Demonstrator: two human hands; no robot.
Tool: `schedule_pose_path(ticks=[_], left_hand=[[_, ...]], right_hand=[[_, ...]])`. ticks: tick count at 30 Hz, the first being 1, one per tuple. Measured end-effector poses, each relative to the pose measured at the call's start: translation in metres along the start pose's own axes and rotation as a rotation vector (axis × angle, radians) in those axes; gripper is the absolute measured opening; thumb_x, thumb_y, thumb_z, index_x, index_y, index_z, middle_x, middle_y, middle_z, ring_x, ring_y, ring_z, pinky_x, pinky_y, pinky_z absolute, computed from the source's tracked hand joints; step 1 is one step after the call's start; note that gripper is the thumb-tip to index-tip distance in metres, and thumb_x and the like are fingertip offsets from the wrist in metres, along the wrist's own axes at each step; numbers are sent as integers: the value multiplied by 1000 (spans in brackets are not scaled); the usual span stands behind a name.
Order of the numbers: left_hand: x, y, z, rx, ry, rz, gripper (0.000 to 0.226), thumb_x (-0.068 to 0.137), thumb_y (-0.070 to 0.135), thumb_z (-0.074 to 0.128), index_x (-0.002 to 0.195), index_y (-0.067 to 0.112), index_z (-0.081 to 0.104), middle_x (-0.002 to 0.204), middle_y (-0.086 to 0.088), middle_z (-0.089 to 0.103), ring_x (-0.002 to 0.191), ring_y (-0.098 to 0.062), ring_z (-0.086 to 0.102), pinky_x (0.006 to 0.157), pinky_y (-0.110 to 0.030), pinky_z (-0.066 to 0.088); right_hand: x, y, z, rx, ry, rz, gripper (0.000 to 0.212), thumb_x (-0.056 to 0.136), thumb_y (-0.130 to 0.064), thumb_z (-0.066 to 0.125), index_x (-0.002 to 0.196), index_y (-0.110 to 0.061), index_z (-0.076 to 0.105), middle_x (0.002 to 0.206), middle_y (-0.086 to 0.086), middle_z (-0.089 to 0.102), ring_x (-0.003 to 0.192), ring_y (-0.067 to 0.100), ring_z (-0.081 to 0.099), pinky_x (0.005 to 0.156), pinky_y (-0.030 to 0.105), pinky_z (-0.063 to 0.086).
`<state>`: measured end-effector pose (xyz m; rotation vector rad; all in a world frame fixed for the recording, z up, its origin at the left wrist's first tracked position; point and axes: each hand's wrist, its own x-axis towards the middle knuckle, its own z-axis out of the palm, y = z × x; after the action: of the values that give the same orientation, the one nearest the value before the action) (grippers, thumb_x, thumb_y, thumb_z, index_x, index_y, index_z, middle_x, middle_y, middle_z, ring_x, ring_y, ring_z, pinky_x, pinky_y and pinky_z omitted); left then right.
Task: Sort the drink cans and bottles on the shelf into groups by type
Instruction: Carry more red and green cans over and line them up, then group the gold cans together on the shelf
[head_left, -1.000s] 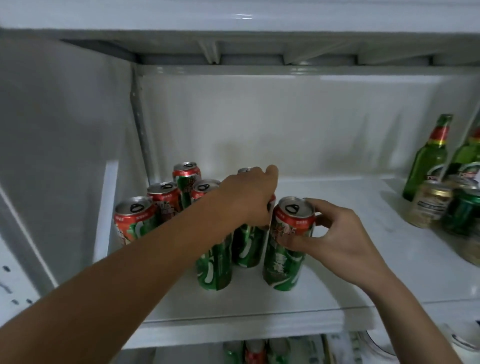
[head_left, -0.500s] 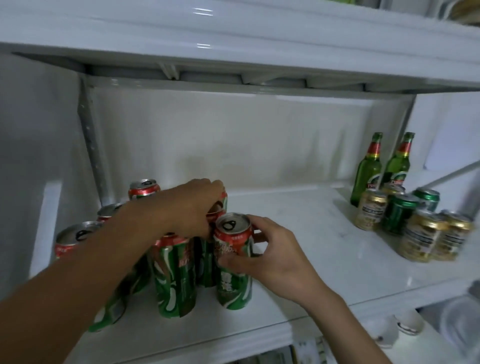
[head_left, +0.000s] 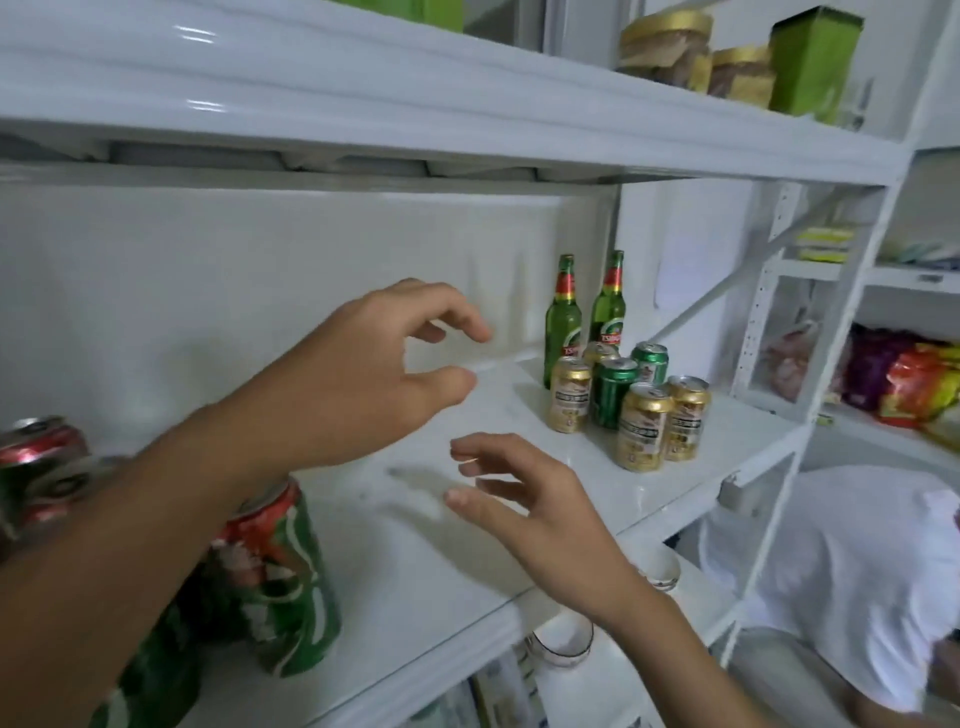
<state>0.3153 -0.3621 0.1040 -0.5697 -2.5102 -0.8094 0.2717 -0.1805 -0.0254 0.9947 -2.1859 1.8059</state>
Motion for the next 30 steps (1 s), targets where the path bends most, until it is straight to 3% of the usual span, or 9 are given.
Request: schedule_pose_path(ticks=[4,7,10,13,18,23,26,30], left_hand=[[44,23,69,-77,78,-17,21,89,31,73,107,38,66,120,19,60,113,1,57,89,-16,44],[81,31,122,-76,57,-75,22,89,23,74,106,34,64,125,7,57,115,-11,56,85,-24,42],[109,33,171,-69,53,-126,28,89,19,73,109,33,61,127,2,54,117,-17,55,89,-25,38],[126,31,216,-53,37,-145,43,88,22,75,128,29,60,128,4,50,123,-16,53,96,-23,36],[142,24,267,-75,42,-162,70,86,28,78,149,31,48,142,5,47,131,-17,50,107,-39,46],[169,3,287,-22,-10,-193,74,82,31,77,150,31,47,147,6,41,132,-15,44,110,-40,45],[182,-9,294,8,-72,-209,73,80,35,77,147,34,47,145,7,40,129,-9,38,110,-42,45],[193,-19,305,-46,-120,-248,73,76,33,86,140,31,52,142,4,47,129,-15,52,105,-45,50]], right_hand=[[-31,17,-92,-75,242,43,19,89,-29,77,108,-31,74,110,-10,72,109,10,68,98,38,55],[-53,28,-157,-144,355,107,17,89,-21,77,104,-29,74,105,-11,74,104,9,69,96,40,56],[-62,38,-209,-234,416,174,19,88,-21,77,105,-29,73,107,-14,73,103,1,65,90,29,57],[-53,51,-242,-327,385,194,24,87,-26,77,109,-30,71,115,-16,69,107,1,62,77,11,53],[-14,78,-273,-395,294,216,35,87,-26,77,121,-28,65,121,-15,63,112,7,60,86,23,52],[33,113,-285,-439,165,162,47,85,-28,79,127,-33,59,124,-14,55,113,8,53,88,15,39],[59,134,-295,-470,105,176,54,83,-29,81,131,-32,57,127,-10,50,119,11,50,94,23,38],[82,157,-306,-484,4,198,73,80,-30,83,143,-27,48,140,3,46,132,20,42,110,34,36]])
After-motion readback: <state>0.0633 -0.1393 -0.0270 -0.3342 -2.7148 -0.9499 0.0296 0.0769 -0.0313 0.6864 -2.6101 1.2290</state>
